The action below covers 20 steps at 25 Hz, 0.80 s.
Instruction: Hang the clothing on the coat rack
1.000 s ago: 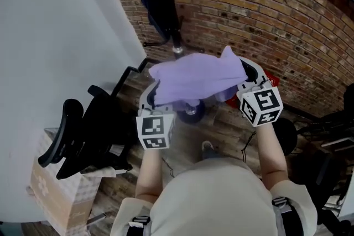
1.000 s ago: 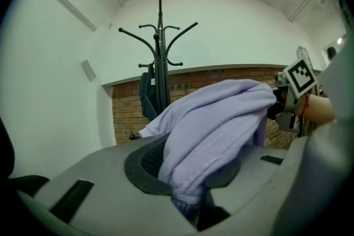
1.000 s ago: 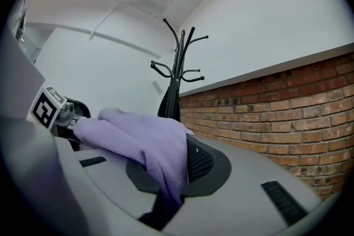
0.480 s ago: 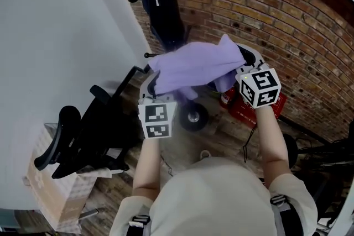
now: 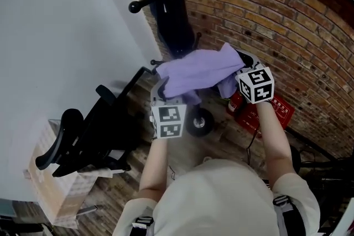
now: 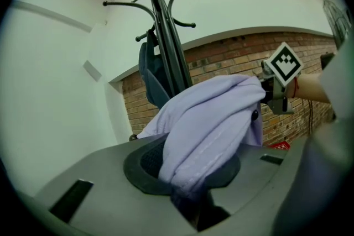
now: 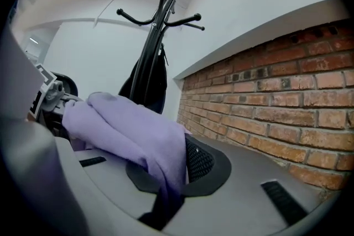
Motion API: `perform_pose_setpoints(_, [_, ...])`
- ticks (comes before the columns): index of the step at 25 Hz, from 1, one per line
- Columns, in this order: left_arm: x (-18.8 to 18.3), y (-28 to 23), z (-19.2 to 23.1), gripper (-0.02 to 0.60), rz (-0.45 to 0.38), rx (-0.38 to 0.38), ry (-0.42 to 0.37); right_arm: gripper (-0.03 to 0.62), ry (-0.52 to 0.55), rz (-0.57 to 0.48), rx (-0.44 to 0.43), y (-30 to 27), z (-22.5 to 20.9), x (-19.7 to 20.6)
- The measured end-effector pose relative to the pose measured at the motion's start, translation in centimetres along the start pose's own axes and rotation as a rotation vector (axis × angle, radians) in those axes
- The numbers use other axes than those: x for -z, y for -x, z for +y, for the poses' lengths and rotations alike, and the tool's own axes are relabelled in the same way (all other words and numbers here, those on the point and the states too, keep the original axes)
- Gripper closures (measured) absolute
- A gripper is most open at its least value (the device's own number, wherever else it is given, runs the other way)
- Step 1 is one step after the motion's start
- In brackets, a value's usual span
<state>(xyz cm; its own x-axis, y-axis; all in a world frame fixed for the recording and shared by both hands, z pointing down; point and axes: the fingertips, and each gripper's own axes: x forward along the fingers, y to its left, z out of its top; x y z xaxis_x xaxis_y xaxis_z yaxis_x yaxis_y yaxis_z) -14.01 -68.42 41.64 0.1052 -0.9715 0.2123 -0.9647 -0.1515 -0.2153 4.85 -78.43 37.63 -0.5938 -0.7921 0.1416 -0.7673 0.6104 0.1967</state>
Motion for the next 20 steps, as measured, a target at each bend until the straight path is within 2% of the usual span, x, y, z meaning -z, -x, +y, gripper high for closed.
perform_pose_setpoints(5, [1.6,-1.7,-0.7,0.491,0.046,-0.008,-0.030,0.579,-0.026,0.048,-0.011,-2.1,-0.9,2.9])
perform_pose_setpoints(10, [3.9,-2.6,-1.5,0.491,0.098,-0.002,-0.027,0.579,-0.061,0.092,-0.012,-3.0,-0.8,5.7])
perform_pose_setpoints(20, [8.1,-3.8,-4.3,0.489,0.187,0.051,-0.014,0.579,-0.130,0.176,-0.047,-3.0,2.0,12.0])
